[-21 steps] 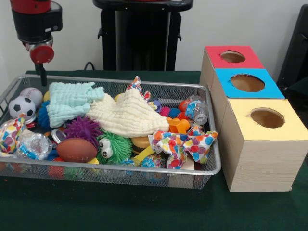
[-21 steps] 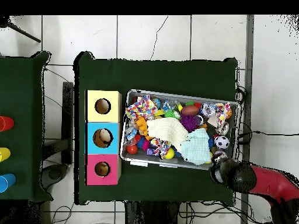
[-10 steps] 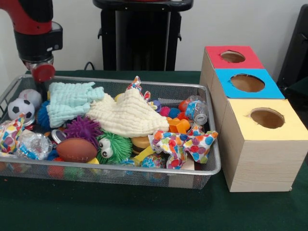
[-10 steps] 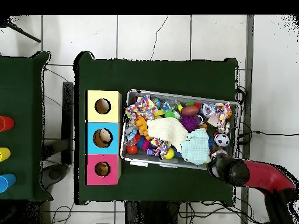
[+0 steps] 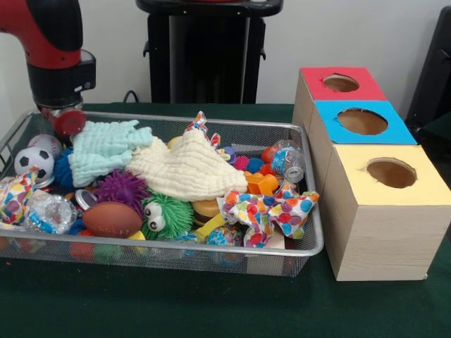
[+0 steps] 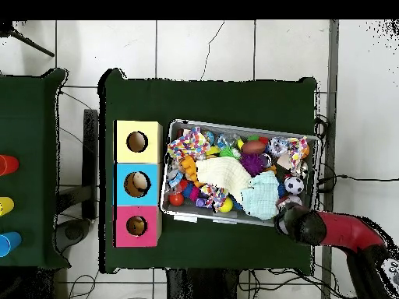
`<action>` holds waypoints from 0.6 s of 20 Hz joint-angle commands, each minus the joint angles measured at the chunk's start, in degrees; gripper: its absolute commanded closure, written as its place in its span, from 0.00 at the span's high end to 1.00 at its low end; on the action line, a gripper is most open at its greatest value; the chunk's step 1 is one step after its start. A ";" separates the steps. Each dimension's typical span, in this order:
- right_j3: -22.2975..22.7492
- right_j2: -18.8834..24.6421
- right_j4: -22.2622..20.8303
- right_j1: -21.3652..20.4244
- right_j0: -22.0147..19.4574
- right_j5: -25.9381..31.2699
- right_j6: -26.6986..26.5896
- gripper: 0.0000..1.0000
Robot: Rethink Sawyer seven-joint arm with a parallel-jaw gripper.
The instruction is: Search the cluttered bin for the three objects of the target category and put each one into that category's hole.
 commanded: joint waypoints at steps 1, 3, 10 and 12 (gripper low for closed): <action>-7.51 -1.55 -5.40 5.67 1.31 -3.08 -5.00 1.00; -8.86 -2.70 -6.61 6.92 1.86 -3.23 -4.84 1.00; -10.35 -3.36 -7.59 8.37 1.39 -4.20 -5.79 1.00; -9.79 -2.41 -6.37 8.14 0.58 -2.80 -6.90 0.00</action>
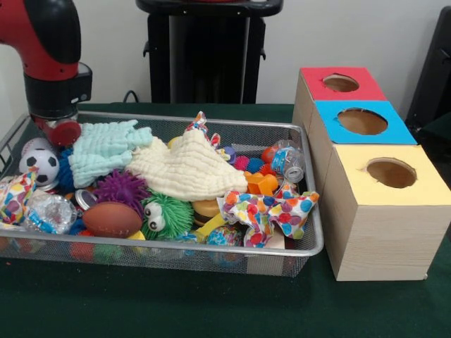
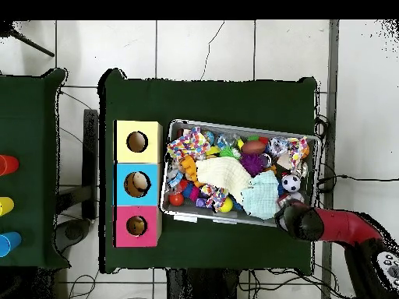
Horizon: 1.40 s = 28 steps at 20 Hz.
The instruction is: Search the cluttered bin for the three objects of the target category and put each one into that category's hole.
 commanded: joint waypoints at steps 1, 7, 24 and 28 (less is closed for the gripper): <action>-6.38 -0.45 -3.76 5.81 -1.45 -0.33 -7.47 0.00; -1.72 1.64 -0.65 0.70 -2.69 4.48 -11.10 0.00; 13.02 4.91 7.61 -21.87 -1.77 13.09 -12.95 0.00; 12.77 5.76 7.52 -20.89 -2.35 12.19 -12.64 0.00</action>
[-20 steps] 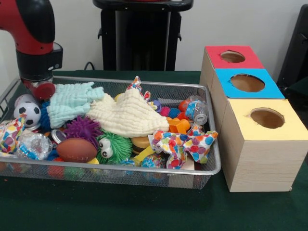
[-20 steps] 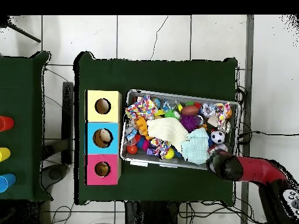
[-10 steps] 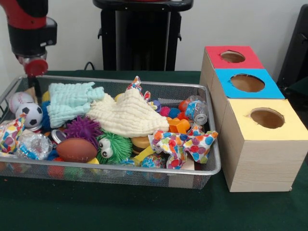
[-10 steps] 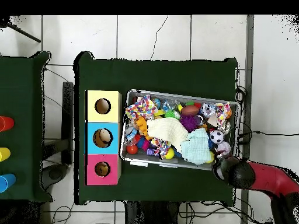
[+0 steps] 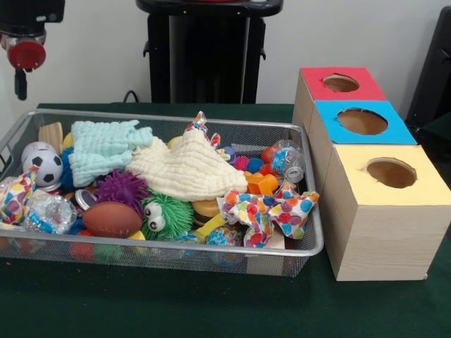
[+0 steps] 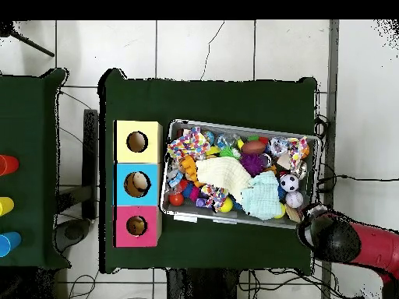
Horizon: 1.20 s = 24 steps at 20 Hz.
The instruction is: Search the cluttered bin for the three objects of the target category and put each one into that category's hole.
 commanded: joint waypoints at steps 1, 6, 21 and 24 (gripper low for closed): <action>3.78 5.02 1.26 -0.71 -0.25 3.22 -12.55 0.00; 4.77 5.69 2.09 -0.02 -0.39 2.41 -11.89 0.00; 3.95 6.83 2.74 1.38 1.55 0.22 -8.32 0.00; 3.18 6.39 1.77 1.56 2.09 -0.59 -7.65 0.00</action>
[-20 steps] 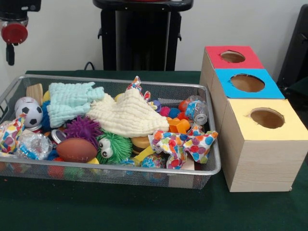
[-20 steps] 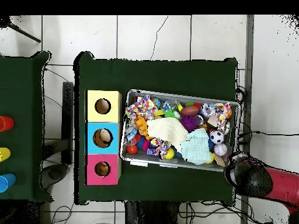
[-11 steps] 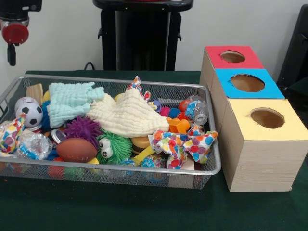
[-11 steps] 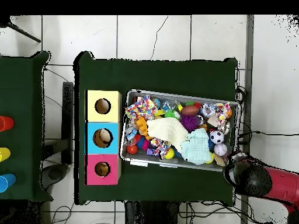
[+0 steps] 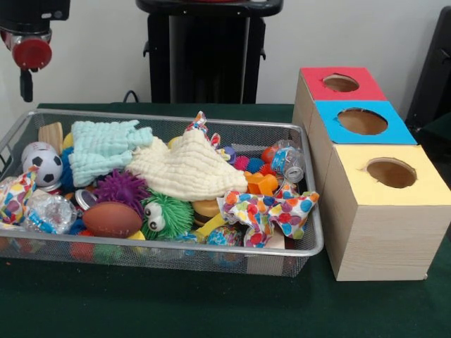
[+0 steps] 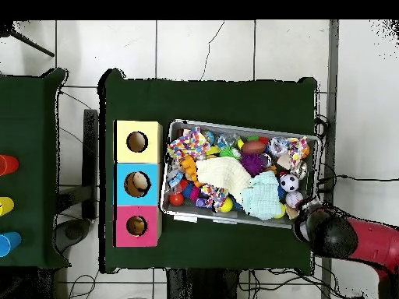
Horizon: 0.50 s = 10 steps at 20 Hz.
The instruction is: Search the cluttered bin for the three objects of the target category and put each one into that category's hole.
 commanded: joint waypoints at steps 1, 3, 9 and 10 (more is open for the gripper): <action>2.23 4.13 0.11 2.06 2.15 -0.71 -7.41 0.00; 1.14 3.88 -0.80 2.56 2.47 -0.90 -7.68 0.00; -0.46 4.54 -2.94 3.93 2.10 -2.79 -9.87 0.00; -0.60 4.87 -3.36 4.16 1.88 -3.19 -10.55 1.00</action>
